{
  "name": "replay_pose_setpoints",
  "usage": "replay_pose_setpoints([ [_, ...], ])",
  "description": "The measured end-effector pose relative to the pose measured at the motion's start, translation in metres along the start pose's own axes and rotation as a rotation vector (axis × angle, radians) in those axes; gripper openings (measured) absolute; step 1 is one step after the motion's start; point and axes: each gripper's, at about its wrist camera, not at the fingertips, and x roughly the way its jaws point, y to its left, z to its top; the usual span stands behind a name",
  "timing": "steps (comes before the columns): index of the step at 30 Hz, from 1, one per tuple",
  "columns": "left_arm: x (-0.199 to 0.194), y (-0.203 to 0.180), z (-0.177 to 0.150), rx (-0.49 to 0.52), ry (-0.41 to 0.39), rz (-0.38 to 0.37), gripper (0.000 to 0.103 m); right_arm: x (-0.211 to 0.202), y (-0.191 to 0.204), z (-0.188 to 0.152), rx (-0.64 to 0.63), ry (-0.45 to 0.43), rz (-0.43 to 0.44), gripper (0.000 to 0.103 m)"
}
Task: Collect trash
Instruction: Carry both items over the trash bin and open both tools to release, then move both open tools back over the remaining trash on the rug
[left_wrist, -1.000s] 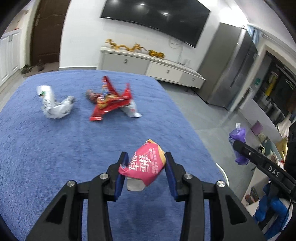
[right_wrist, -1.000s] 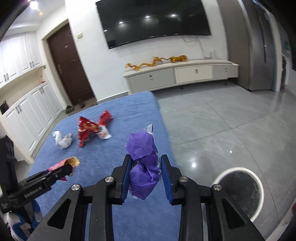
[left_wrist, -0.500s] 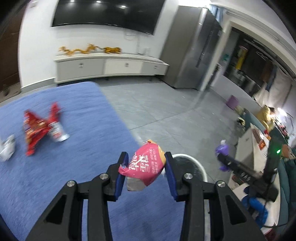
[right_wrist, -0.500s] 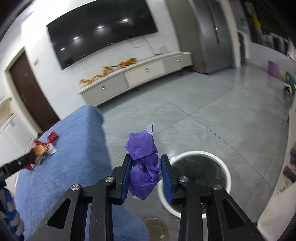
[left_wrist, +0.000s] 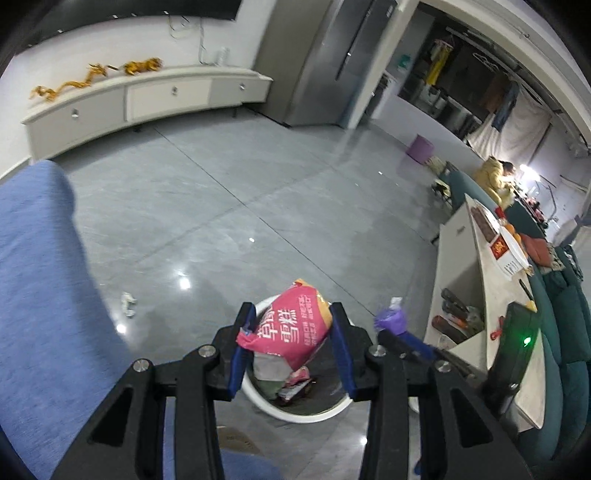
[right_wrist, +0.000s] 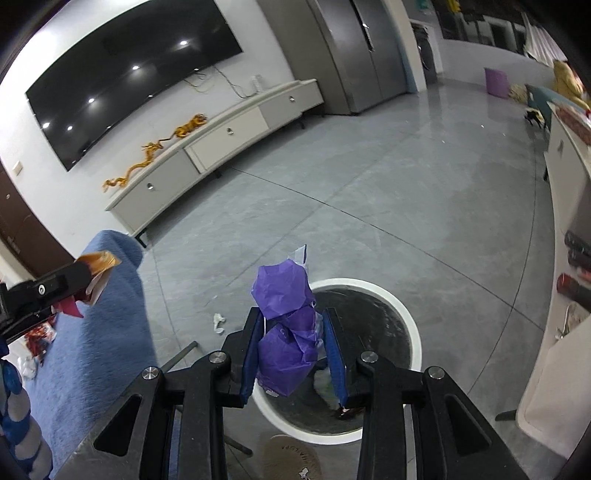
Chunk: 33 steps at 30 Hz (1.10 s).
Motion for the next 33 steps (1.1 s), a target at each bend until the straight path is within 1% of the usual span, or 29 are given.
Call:
replay_pose_setpoints([
  [2,0.016,-0.007,0.004,-0.006,0.023,-0.024,0.05,0.006,-0.008,-0.001,0.023,0.007,-0.01,0.041],
  [3,0.025,-0.01,0.007,-0.01,0.029,-0.033,0.059,0.007,-0.011,-0.003,0.032,0.008,-0.013,0.043],
  [4,0.028,-0.012,0.008,-0.012,0.029,-0.036,0.061,0.009,-0.016,-0.004,0.044,0.012,-0.016,0.044],
  [7,0.042,-0.018,0.01,-0.015,0.048,-0.043,0.061,0.014,-0.021,-0.006,0.061,0.021,-0.028,0.045],
  [10,0.043,-0.023,0.007,-0.002,0.046,-0.037,0.061,0.015,-0.026,-0.006,0.076,0.023,-0.033,0.045],
  [13,0.036,-0.023,0.001,0.023,0.031,0.003,0.061,0.012,-0.026,-0.004,0.082,0.016,-0.04,0.046],
  [17,0.024,-0.018,-0.003,0.023,0.009,0.045,0.061,0.007,-0.021,-0.002,0.079,0.0,-0.04,0.046],
  [20,0.005,-0.016,-0.008,0.038,-0.037,0.096,0.061,-0.002,-0.014,-0.001,0.059,-0.018,-0.039,0.046],
  [25,-0.038,-0.012,-0.015,0.058,-0.153,0.196,0.061,-0.023,0.0,0.003,0.024,-0.058,-0.038,0.047],
  [30,-0.084,0.003,-0.026,0.026,-0.254,0.267,0.067,-0.044,0.016,0.004,-0.006,-0.093,-0.039,0.049],
  [33,-0.11,0.01,-0.035,0.011,-0.307,0.309,0.067,-0.056,0.03,0.003,-0.032,-0.112,-0.033,0.049],
])
